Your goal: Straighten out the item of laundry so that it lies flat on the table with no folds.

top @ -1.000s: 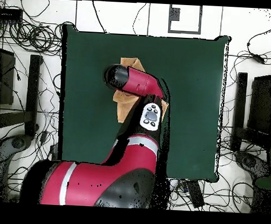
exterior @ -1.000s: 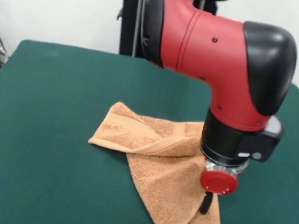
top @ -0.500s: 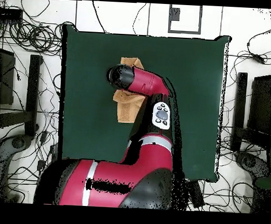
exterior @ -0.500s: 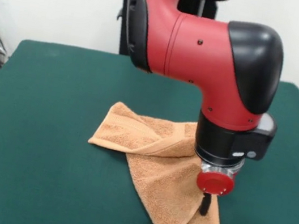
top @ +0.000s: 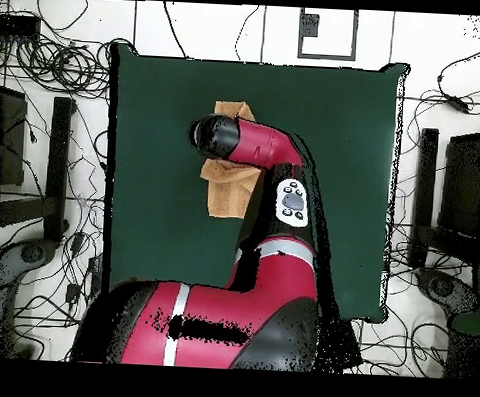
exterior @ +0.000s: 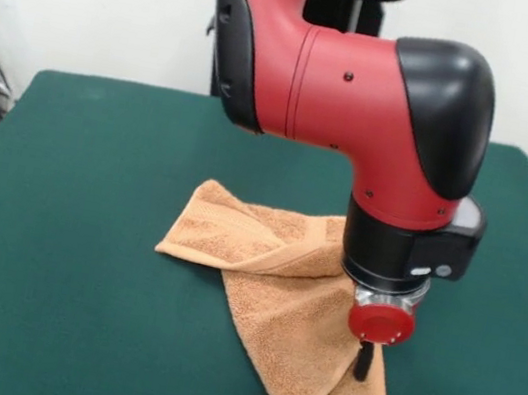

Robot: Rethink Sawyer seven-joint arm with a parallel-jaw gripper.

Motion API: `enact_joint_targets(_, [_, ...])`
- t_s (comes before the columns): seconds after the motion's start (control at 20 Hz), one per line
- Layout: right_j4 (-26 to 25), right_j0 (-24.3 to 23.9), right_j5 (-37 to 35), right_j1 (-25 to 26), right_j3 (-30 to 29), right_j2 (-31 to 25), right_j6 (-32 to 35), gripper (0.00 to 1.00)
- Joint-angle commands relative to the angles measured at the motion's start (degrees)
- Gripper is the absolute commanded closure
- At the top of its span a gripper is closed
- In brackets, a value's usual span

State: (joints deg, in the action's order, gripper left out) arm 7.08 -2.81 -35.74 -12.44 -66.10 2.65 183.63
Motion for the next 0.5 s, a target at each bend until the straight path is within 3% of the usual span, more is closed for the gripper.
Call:
enact_joint_targets(0.05, [-7.53,-0.86,2.39,8.50,-4.34,-3.93,-11.41,0.00])
enact_joint_targets(0.5, [-7.23,-0.95,4.40,9.22,-4.27,-4.55,-9.19,0.00])
